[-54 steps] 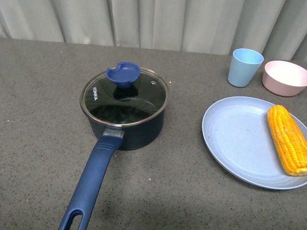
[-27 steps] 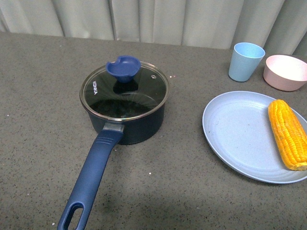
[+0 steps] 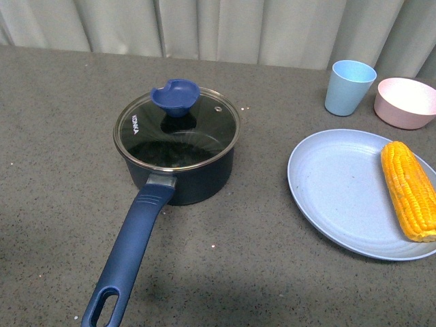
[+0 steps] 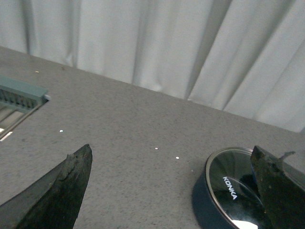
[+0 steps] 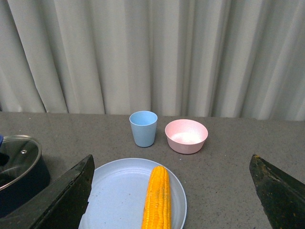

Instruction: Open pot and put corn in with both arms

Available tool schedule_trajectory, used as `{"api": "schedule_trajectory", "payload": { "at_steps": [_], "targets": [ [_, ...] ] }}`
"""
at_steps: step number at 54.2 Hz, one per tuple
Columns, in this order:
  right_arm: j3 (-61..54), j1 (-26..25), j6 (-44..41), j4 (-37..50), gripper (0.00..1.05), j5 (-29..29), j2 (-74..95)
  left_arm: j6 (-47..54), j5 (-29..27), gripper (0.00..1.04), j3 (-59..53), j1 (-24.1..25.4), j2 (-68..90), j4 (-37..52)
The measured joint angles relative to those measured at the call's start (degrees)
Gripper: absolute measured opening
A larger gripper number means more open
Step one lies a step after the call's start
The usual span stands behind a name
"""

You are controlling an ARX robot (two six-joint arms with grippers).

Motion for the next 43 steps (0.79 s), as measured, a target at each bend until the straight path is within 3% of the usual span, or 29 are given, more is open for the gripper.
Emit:
{"api": "schedule_trajectory", "payload": {
  "at_steps": [3, 11, 43],
  "targets": [
    [0.0, 0.0, 0.0, 0.0, 0.95, 0.0, 0.0, -0.8, 3.0, 0.98, 3.7, -0.8, 11.6, 7.2],
    [0.0, 0.0, 0.0, 0.0, 0.95, 0.0, 0.0, -1.0, 7.6, 0.98, 11.7, -3.0, 28.9, 13.3],
    [0.0, 0.0, 0.0, 0.0, 0.95, 0.0, 0.0, 4.5, 12.0, 0.98, 34.2, -12.5, 58.0, 13.0]
  ]
}}
